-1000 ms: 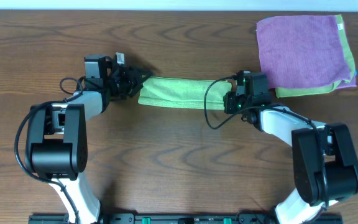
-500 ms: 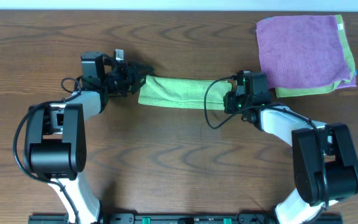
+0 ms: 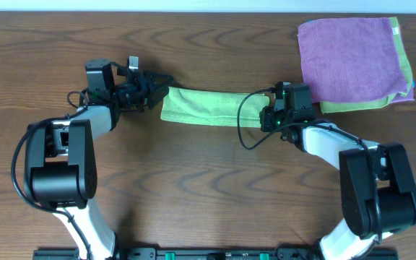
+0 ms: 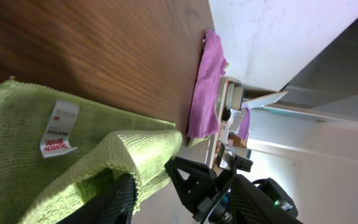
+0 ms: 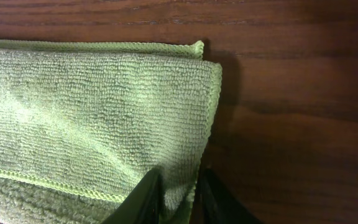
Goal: Fold the cloth
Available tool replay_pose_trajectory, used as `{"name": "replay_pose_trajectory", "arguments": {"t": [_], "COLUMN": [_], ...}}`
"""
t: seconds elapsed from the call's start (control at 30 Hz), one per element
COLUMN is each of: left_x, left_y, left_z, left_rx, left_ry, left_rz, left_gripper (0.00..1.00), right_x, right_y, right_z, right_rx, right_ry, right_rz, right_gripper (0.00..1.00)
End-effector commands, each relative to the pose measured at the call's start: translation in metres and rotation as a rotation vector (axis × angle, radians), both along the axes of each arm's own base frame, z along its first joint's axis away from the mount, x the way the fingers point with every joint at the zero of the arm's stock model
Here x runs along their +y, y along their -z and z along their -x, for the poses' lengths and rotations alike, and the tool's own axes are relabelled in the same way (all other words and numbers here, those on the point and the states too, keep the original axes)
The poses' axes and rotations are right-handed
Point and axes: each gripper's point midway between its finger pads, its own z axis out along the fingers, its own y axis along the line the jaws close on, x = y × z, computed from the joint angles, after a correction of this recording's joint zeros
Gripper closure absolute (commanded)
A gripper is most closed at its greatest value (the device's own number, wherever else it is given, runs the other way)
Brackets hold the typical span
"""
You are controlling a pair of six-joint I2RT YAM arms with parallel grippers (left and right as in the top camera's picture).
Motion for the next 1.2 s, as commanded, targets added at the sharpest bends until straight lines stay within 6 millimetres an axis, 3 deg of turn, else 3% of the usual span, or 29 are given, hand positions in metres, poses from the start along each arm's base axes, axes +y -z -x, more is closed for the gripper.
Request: {"name": "replay_pose_trajectory", "arguments": {"t": [0.0,0.23,0.57,0.8,0.97,1.17], "left_x": [0.002,0.005,-0.001,-0.017,-0.027,-0.02], "left_y": [-0.01,0.017,0.028,0.029,0.017,-0.017], "left_z": [-0.003,0.009,0.008,0.013,0.018,0.01], "left_rx": [-0.044,0.013,0.011,0.009,0.011,-0.022], "left_ry": [0.004,0.01,-0.004,0.029,0.074,0.083], "left_rz": [-0.021,-0.114,-0.187,-0.194,-0.117,0.033], "left_gripper": [0.48,0.46,0.44,0.44,0.47,0.52], "right_x": [-0.005,-0.005,-0.005,-0.005,-0.005,-0.005], "right_y": [0.005,0.005,0.005,0.005,0.005,0.006], "right_z": [0.002,0.002,0.002,0.002,0.002,0.003], "right_rx": [0.015,0.016,0.019,0.019,0.019,0.021], "right_ry": [0.005,0.005,0.005,0.005,0.005,0.005], "right_rz": [0.017,0.017,0.018,0.018,0.018,0.018], "right_gripper": [0.77,0.76,0.77,0.77,0.76,0.76]}}
